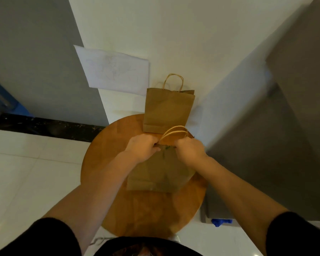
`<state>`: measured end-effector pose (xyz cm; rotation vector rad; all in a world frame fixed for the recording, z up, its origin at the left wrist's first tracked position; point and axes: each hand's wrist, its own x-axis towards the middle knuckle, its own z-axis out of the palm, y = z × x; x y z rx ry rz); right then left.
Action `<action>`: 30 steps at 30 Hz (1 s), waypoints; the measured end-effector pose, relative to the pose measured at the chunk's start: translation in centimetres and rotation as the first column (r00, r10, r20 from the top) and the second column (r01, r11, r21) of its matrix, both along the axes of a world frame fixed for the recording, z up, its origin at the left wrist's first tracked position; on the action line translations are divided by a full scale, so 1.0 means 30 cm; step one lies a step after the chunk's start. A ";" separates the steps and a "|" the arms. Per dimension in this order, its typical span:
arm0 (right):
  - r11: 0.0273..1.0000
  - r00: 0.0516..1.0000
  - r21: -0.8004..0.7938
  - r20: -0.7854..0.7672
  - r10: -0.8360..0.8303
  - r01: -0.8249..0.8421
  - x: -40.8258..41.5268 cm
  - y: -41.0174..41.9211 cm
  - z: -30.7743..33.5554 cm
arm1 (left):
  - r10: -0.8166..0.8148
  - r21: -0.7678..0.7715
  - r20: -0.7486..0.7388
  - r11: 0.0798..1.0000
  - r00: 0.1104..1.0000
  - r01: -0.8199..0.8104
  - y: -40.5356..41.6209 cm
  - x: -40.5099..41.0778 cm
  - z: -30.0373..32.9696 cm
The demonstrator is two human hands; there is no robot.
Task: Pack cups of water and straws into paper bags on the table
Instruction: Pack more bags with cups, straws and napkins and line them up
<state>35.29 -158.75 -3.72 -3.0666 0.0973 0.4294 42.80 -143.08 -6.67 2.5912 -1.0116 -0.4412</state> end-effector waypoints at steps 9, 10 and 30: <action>0.999 0.997 0.018 -0.068 0.036 -0.035 0.459 0.229 0.037 | 0.106 0.090 0.039 0.990 0.994 -0.110 0.268 0.401 0.039; 0.999 0.997 0.013 -0.066 0.044 -0.043 0.502 0.251 0.034 | 0.125 0.101 0.046 0.987 0.991 -0.129 0.291 0.436 0.039; 0.910 0.966 0.413 0.248 -0.079 -0.031 0.822 0.172 -0.100 | 0.295 0.108 0.185 0.942 0.937 -0.318 0.289 0.767 -0.067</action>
